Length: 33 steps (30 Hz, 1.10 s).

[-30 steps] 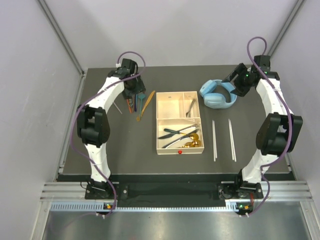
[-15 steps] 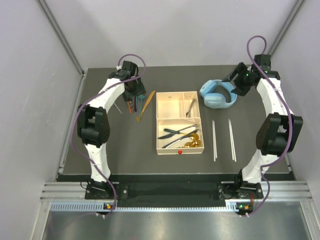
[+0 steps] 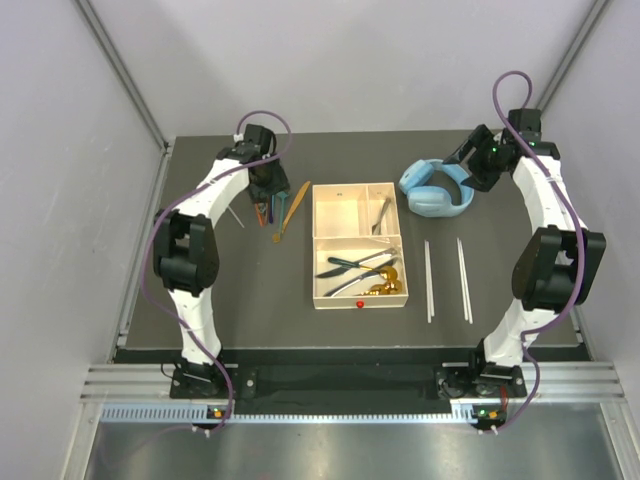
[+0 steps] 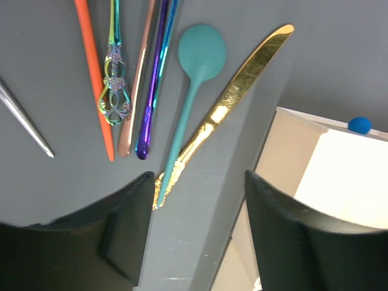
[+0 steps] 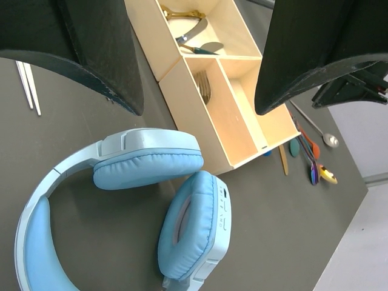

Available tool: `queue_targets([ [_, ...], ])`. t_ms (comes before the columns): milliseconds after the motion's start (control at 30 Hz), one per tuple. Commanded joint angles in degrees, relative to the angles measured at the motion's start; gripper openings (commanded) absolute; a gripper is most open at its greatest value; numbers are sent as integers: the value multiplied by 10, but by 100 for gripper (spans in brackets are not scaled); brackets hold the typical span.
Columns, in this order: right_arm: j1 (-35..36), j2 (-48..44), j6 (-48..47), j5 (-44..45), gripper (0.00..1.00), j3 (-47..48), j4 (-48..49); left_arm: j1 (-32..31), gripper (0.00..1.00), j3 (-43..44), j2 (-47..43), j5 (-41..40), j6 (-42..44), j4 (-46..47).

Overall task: Sort the eating utensils into containers
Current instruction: Adjust the storage box at the center of the board.

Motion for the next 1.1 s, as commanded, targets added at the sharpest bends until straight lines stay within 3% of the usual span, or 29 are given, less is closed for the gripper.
queue_targets([
  [0, 7, -29, -10, -11, 74, 1, 10, -1, 57, -2, -45, 13, 8, 22],
  [67, 8, -24, -7, -14, 74, -1, 16, -1, 49, -8, -52, 5, 8, 22],
  [133, 9, -19, -3, -17, 74, 2, 22, -1, 49, -16, -57, 2, 8, 21],
  [233, 14, -14, -1, -19, 74, 7, 25, -1, 62, -28, -65, 0, 7, 17],
  [400, 16, -23, -7, -14, 74, -8, 22, -1, 72, -33, -71, -10, 8, 10],
  [467, 16, -31, -11, -10, 73, -15, 18, 0, 71, -33, -72, -14, 10, 9],
  [500, 16, -34, -13, -7, 72, -23, 17, -1, 60, -33, -72, -18, 11, 8],
  [533, 16, -39, -13, -6, 68, -25, 17, -1, 14, -33, -71, -20, 13, 7],
  [567, 16, -42, -14, -5, 61, -28, 15, -1, 4, -33, -69, -25, 12, 5],
  [600, 16, -47, -17, -3, 15, -32, 15, -1, 1, -31, -67, -27, 12, 4],
  [633, 16, -50, -18, 0, 8, -34, 13, -1, 10, -30, -65, -26, 13, 3],
  [667, 16, -52, -20, 6, 9, -36, 10, -1, 18, -28, -59, -26, 15, 0],
  [700, 16, -57, -24, 9, 19, -37, 7, 0, 31, -22, -56, -21, 16, -3],
  [733, 16, -58, -26, 12, 26, -37, 4, -1, 53, -17, -51, -19, 17, -4],
  [767, 16, -60, -28, 15, 33, -38, 0, -1, 55, -14, -43, -17, 18, -7],
  [800, 16, -61, -30, 17, 46, -39, -2, -1, 56, -5, -38, -17, 17, -12],
  [900, 16, -59, -25, 15, 59, -47, -2, -1, 59, 6, -23, -8, 15, -20],
  [1067, 16, -51, -10, 5, 66, -73, 12, -1, 73, 3, -13, 1, 6, -26],
])
